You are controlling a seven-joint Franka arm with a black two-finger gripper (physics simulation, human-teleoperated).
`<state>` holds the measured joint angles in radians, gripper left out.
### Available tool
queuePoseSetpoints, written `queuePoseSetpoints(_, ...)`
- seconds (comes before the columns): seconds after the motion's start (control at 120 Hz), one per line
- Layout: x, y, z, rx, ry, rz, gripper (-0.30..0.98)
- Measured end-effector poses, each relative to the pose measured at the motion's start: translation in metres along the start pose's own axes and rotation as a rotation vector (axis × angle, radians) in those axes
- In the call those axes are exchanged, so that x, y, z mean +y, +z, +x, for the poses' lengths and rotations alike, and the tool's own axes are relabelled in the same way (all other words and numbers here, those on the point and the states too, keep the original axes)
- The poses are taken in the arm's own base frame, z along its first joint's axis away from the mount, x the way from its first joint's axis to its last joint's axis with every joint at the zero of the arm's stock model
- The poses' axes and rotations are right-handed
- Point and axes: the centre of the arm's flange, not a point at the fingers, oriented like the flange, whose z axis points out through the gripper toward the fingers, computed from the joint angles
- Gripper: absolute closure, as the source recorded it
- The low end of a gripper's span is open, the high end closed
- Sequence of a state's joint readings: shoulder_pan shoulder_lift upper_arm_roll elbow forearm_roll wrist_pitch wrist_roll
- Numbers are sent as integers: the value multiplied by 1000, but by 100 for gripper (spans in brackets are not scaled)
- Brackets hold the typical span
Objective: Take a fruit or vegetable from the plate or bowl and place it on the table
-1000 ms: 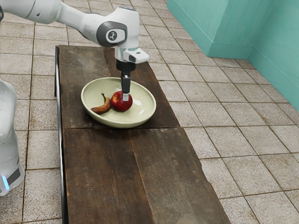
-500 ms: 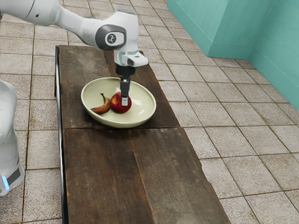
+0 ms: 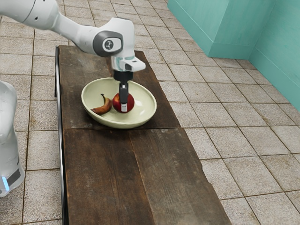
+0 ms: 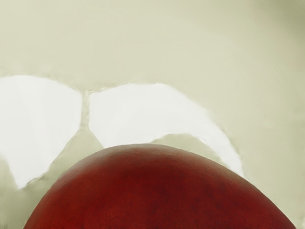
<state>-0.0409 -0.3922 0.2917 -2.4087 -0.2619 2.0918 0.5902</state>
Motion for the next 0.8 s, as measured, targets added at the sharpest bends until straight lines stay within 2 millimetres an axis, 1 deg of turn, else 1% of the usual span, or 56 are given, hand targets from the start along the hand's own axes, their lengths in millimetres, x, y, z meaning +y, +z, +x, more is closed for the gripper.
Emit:
queuePoseSetpoints(0.042, 10, -9, 5, 24, 24, 14, 35)
queuePoseSetpoints(0.067, 26, -12, 14, 37, 59, 25, 36)
queuePoseSetpoints(0.1, 51, -16, 29, 53, 116, 39, 32)
queuePoseSetpoints(0.158, 103, -20, 57, 78, 222, 50, 28)
queuePoseSetpoints(0.192, 130, -19, 69, 85, 270, 49, 28)
queuePoseSetpoints(0.217, 146, -18, 75, 91, 294, 47, 27)
queuePoseSetpoints(0.267, 169, -15, 84, 98, 319, 41, 27)
queuePoseSetpoints(0.292, 179, -12, 90, 99, 328, 37, 29)
queuePoseSetpoints(0.35, 197, -7, 101, 105, 336, 26, 30)
queuePoseSetpoints(0.375, 204, -5, 103, 106, 341, 20, 23)
queuePoseSetpoints(0.417, 213, -4, 105, 108, 344, 10, 17)
queuePoseSetpoints(0.492, 219, -3, 105, 114, 337, -2, 14)
queuePoseSetpoints(0.683, 223, -2, 106, 118, 312, -16, 6)
queuePoseSetpoints(0.8, 222, -3, 107, 124, 294, -21, 3)
